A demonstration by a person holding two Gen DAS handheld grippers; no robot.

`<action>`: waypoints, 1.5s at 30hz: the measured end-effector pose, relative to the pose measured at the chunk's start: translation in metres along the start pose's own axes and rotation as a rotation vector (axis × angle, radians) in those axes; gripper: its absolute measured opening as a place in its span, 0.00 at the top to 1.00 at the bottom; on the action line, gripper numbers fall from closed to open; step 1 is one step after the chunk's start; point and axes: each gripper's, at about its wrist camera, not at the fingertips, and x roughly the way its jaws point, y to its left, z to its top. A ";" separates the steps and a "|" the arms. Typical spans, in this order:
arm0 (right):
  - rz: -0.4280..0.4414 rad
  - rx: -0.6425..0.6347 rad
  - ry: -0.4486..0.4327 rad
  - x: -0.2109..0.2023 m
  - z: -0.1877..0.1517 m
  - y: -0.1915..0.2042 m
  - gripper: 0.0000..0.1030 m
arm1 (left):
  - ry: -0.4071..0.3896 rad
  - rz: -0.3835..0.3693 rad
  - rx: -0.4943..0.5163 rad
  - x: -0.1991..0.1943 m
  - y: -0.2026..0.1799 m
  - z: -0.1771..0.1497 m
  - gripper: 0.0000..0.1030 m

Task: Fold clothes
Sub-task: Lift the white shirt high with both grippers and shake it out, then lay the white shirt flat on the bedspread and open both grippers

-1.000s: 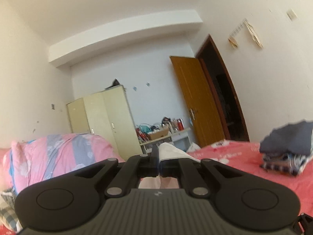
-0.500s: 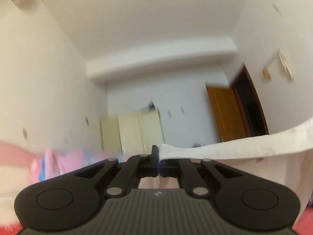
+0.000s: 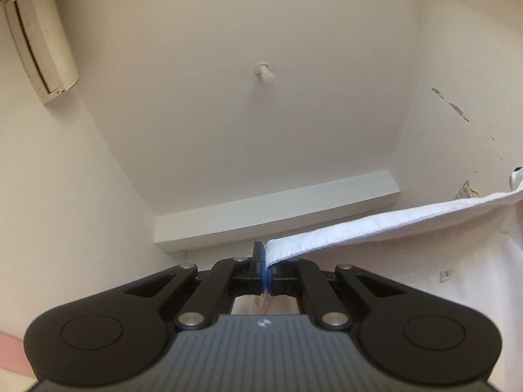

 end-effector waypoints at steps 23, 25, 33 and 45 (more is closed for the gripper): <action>0.029 -0.020 0.562 0.201 -0.346 0.086 0.96 | 0.589 -0.062 0.151 0.216 -0.156 -0.354 0.98; 0.039 -0.042 0.663 0.221 -0.401 0.116 0.96 | 0.674 -0.081 0.190 0.231 -0.175 -0.412 0.98; 0.099 -0.088 1.122 0.223 -0.658 0.199 0.96 | 1.069 -0.191 0.320 0.201 -0.221 -0.634 0.97; 0.339 -0.316 1.286 0.186 -0.718 0.228 0.32 | 1.243 -0.373 0.369 0.220 -0.233 -0.710 0.27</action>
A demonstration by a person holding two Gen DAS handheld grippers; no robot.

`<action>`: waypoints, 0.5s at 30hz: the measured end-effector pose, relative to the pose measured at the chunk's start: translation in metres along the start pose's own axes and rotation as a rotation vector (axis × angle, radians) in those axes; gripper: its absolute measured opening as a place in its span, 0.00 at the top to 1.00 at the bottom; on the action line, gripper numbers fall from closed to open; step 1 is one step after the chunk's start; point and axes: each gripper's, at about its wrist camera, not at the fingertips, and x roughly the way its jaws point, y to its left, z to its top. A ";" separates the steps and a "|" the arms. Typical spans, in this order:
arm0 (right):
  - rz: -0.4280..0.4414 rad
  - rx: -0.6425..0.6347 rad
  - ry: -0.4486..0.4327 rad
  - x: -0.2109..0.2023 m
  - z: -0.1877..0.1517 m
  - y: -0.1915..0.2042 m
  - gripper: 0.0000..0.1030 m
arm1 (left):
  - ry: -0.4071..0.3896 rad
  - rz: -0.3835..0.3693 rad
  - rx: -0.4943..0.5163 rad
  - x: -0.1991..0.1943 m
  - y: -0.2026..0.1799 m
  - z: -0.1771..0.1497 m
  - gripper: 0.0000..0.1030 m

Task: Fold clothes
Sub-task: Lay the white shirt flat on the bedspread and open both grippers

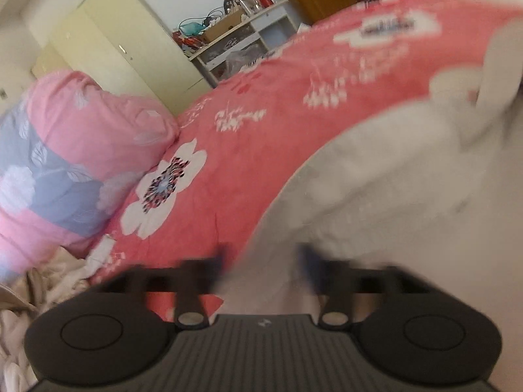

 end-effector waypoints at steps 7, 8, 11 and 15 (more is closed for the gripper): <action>0.114 0.148 0.033 -0.063 -0.004 -0.048 0.20 | -0.015 -0.231 -0.310 -0.050 0.061 0.033 0.21; 0.132 0.181 0.038 -0.072 -0.006 -0.053 0.19 | -0.012 -0.251 -0.343 -0.063 0.069 0.031 0.21; 0.177 0.276 0.020 -0.114 -0.012 -0.065 0.19 | -0.028 -0.299 -0.431 -0.104 0.102 0.023 0.21; 0.277 0.399 -0.054 -0.194 -0.026 -0.083 0.19 | -0.090 -0.296 -0.473 -0.192 0.160 -0.008 0.21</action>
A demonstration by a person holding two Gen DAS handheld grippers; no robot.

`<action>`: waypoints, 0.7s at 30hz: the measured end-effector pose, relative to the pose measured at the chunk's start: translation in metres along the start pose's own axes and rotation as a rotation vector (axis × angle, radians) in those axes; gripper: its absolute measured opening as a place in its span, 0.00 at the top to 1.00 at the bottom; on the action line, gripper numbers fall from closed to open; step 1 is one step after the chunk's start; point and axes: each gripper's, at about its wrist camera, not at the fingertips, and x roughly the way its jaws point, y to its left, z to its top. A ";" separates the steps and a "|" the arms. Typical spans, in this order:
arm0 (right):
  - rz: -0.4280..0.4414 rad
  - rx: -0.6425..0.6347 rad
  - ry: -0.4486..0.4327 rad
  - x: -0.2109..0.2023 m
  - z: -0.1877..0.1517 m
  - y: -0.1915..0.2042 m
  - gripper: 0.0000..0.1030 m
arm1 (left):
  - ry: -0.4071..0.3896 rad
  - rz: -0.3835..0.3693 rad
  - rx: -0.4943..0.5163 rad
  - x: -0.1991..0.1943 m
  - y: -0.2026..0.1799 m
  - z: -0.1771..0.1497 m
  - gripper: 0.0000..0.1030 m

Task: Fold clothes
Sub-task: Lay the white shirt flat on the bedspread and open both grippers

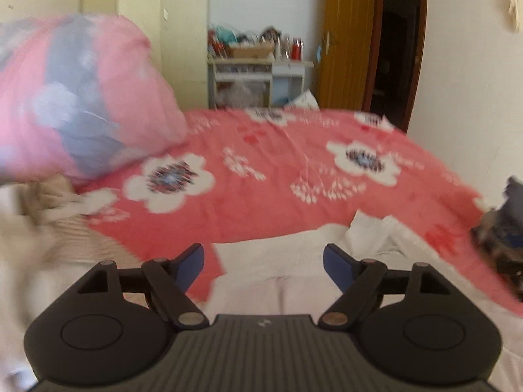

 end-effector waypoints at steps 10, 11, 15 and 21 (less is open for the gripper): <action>0.373 0.310 -0.115 -0.187 -0.031 0.016 0.19 | -0.104 0.145 -0.099 -0.264 0.104 -0.049 0.17; 0.414 0.327 -0.104 -0.191 -0.035 0.025 0.19 | -0.095 0.150 -0.102 -0.274 0.110 -0.062 0.17; 0.577 0.368 -0.029 -0.179 -0.056 0.076 0.21 | 0.017 0.148 -0.110 -0.270 0.122 -0.140 0.18; 0.793 0.531 0.177 -0.104 -0.105 0.177 0.42 | 0.259 0.053 -0.220 -0.208 0.128 -0.267 0.39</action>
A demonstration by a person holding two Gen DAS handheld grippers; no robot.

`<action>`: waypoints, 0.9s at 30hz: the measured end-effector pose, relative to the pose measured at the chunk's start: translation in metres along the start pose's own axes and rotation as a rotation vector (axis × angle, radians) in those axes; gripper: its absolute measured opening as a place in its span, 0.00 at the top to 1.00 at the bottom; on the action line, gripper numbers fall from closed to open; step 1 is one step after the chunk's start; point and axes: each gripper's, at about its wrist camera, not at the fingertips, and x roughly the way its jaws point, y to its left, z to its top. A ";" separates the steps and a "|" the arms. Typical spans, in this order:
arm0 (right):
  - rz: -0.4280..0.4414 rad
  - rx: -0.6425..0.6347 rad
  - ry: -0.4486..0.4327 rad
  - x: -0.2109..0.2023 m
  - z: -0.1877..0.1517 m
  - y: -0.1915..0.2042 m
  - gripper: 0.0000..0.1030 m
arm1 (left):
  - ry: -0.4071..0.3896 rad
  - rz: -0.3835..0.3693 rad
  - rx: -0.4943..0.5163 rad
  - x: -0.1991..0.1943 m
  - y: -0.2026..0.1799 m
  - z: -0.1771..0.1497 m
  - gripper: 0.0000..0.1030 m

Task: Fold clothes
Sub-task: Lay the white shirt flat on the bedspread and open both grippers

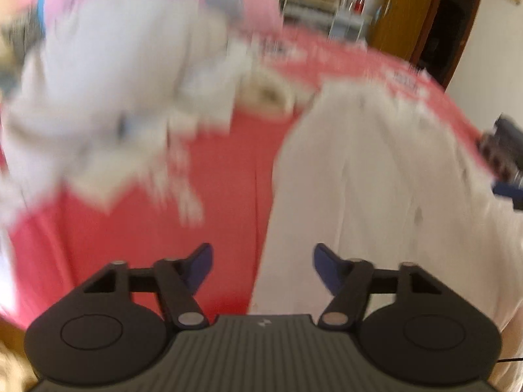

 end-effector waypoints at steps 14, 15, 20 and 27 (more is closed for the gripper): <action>-0.035 0.260 0.065 0.117 -0.064 -0.035 0.53 | -0.182 0.081 0.071 0.015 -0.019 -0.053 0.99; -0.044 0.256 0.054 0.113 -0.066 -0.037 0.53 | -0.210 0.071 0.046 0.009 -0.018 -0.051 0.99; -0.085 0.260 -0.037 0.079 -0.074 -0.053 0.53 | -0.353 -0.054 -0.036 -0.026 -0.033 -0.029 0.99; -0.123 0.319 -0.188 0.011 -0.080 -0.083 0.53 | -0.411 -0.347 0.152 -0.036 -0.141 -0.010 0.99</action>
